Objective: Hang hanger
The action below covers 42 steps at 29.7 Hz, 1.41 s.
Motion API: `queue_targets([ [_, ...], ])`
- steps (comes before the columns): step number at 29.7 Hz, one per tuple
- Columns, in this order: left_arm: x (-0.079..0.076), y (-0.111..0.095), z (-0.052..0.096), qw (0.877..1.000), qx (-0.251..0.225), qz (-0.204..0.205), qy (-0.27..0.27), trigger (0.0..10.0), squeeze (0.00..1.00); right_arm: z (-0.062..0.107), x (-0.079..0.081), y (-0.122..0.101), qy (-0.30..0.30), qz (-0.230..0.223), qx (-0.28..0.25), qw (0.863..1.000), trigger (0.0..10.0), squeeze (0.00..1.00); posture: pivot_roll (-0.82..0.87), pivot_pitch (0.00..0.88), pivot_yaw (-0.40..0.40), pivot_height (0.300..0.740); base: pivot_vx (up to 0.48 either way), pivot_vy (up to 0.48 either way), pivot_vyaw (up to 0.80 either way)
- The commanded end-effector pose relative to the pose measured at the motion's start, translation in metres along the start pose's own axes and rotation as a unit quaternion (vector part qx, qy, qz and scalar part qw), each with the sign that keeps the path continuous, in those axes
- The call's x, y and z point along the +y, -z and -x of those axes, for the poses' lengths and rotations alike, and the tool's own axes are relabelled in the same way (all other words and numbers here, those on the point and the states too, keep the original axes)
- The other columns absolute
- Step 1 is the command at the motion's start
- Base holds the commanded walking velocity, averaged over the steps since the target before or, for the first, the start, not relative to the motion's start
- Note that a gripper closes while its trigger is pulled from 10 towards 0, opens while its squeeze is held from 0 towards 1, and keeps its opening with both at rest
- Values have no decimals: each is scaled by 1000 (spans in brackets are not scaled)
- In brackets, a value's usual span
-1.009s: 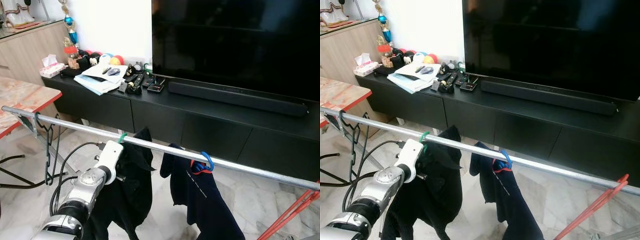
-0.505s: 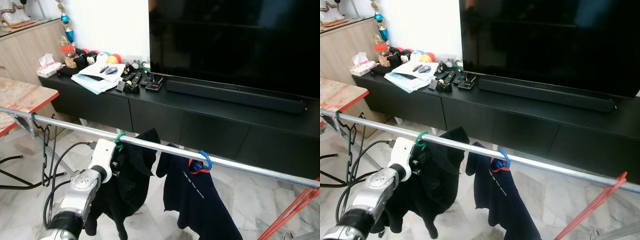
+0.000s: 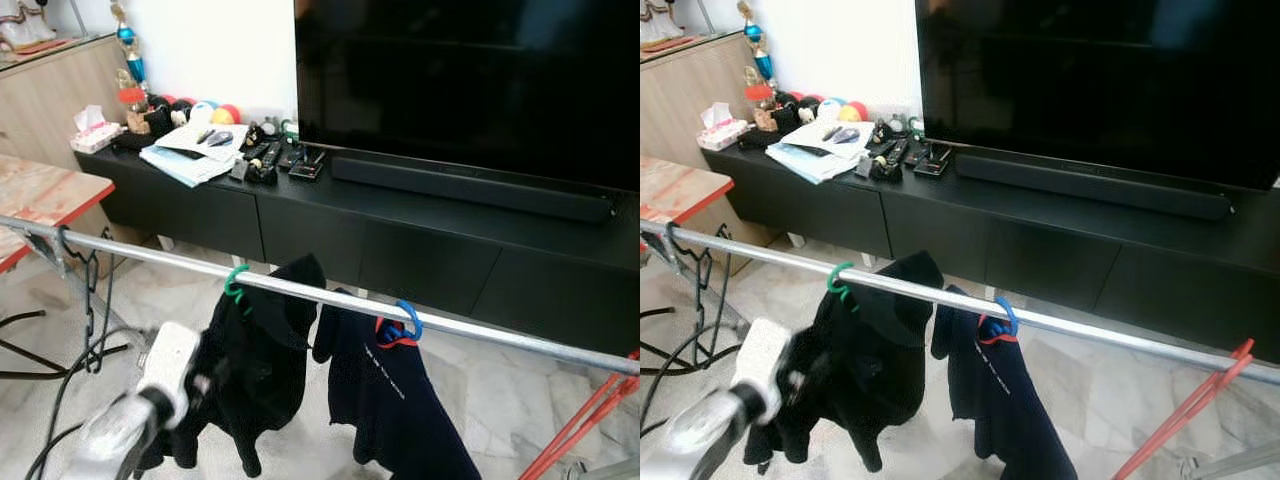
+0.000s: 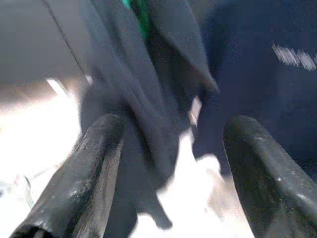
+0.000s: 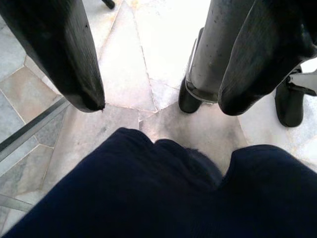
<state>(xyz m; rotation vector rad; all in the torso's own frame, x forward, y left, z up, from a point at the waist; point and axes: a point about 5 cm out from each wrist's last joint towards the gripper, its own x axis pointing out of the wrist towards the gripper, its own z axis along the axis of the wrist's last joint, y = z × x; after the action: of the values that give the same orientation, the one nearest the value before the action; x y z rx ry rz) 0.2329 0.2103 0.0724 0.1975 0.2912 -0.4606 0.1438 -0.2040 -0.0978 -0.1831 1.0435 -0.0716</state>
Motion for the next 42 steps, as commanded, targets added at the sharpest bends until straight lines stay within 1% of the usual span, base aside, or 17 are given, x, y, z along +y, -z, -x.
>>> queue_targets([
  [1, -3, 11, 10, 999, 31, -3, 23, 10000, 910, 1, 2, 5, 0, -1, 10, 1000, 10000, 0, 74, 27, 39, 740, 0, 0, 0],
  [4, -8, 31, 22, 996, 80, 8, 41, 10000, 902, 1, 3, 5, -1, 0, 10, 1000, 10000, 0, 83, 24, 39, 740, 0, 0, 0],
  [5, -9, 52, 30, 990, 131, 7, 47, 10000, 867, 1, 3, 5, -1, 0, 11, 1000, 10000, 0, 88, 22, 38, 740, 0, 0, 0],
  [7, -9, 67, 36, 985, 169, -7, 46, 10000, 867, 1, 4, 5, -2, 0, 11, 1000, 10000, 0, 84, 20, 38, 740, 0, 0, 0],
  [8, -9, 85, 41, 979, 202, 13, 30, 10000, 702, 1, 3, 4, -2, 1, 11, 1000, 10000, 0, 74, 14, 42, 740, 0, 0, 0],
  [10, -11, 100, 43, 973, 228, 28, 20, 10000, 98, 0, 0, 4, 0, -2, 10, 1000, 10000, 0, 72, 14, 43, 740, 0, 0, 0],
  [11, -12, 103, 44, 972, 233, 29, 19, 10000, 98, 0, -2, 4, 1, -3, 10, 1000, 10000, 0, 72, 14, 43, 740, 0, 0, 0],
  [12, -13, 110, 44, 968, 246, 38, 12, 10000, 0, 0, -3, 4, 2, -3, 10, 1000, 10000, 0, 75, 7, 43, 740, 0, 0, 0],
  [16, -16, 157, 46, 933, 338, 90, -81, 10000, 0, 1, -13, 8, 4, -4, 15, 1000, 10000, 0, 64, 0, 33, 740, 0, 0, 0],
  [18, -19, 162, 46, 928, 347, 103, -93, 10000, 0, 1, -14, 8, 3, -4, 15, 1000, 10000, 0, 63, 0, 31, 740, 0, 0, 0],
  [20, -27, 181, 56, 901, 391, 130, -136, 10000, 0, 1, -12, 8, 1, -5, 14, 1000, 10000, 0, 51, 0, 36, 740, 0, 0, 0],
  [21, -27, 181, 56, 901, 391, 130, -136, 10000, 0, 1, -12, 8, 1, -5, 14, 1000, 10000, 0, 51, 0, 36, 740, 0, 0, 0],
  [22, -32, 188, 61, 888, 411, 141, -155, 10000, 0, 1, -11, 8, 0, -5, 14, 1000, 10000, 0, 43, 0, 37, 740, 0, 0, 0],
  [23, -38, 190, 61, 884, 419, 144, -152, 10000, 0, 1, -11, 7, 0, -5, 13, 1000, 10000, 0, 34, 0, 34, 740, 0, 0, 0],
  [24, -46, 191, 56, 887, 423, 134, -129, 10000, 0, 1, -9, 6, 1, -5, 12, 1000, 10000, 0, 26, 0, 28, 740, 0, 0, 0],
  [33, -50, 176, 22, 902, 384, 140, -138, 10000, 0, 0, -5, 1, -2, 3, 7, 1000, 10000, 0, 44, 0, 10, 740, 0, 0, 0],
  [42, -59, 180, 24, 898, 398, 132, -131, 10000, 0, 0, -3, 2, -2, 12, 9, 1000, 10000, 0, 28, 0, 23, 740, 0, 0, 292],
])
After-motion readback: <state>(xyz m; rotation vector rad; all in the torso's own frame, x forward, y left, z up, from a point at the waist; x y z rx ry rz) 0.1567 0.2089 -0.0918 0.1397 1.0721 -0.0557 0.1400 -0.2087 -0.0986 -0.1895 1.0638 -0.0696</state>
